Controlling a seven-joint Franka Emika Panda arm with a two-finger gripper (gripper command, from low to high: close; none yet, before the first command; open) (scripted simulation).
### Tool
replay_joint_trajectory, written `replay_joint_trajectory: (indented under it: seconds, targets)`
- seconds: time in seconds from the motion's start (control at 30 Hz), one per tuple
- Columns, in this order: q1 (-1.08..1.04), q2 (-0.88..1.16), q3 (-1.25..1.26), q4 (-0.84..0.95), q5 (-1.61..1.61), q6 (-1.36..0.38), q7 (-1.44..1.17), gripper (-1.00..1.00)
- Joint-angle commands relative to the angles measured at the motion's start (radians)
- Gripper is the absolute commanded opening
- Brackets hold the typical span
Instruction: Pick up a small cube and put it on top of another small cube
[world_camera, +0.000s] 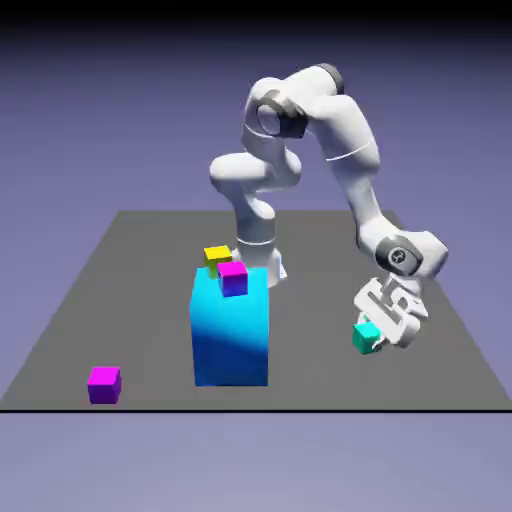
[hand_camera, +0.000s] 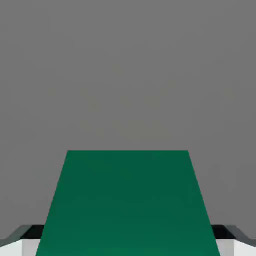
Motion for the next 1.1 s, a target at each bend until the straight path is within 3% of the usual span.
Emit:
replay_joint_trajectory:
  seconds: [0.0, 0.07, 0.8, 0.93, 1.07]
  targets:
    - [-0.005, -0.036, 0.027, 0.0, 0.04, -0.021, -0.024, -1.0]
    - [-0.033, -0.079, 0.053, 0.04, 0.111, -0.055, -0.023, -1.0]
    - [-0.388, -0.633, -0.715, 0.23, 1.006, -0.675, 0.443, -1.0]
    - [-0.362, -0.64, -0.786, 0.159, 0.989, -0.684, 0.436, -1.0]
    - [-0.36, -0.66, -0.783, 0.014, 0.989, -0.559, 0.436, -1.0]
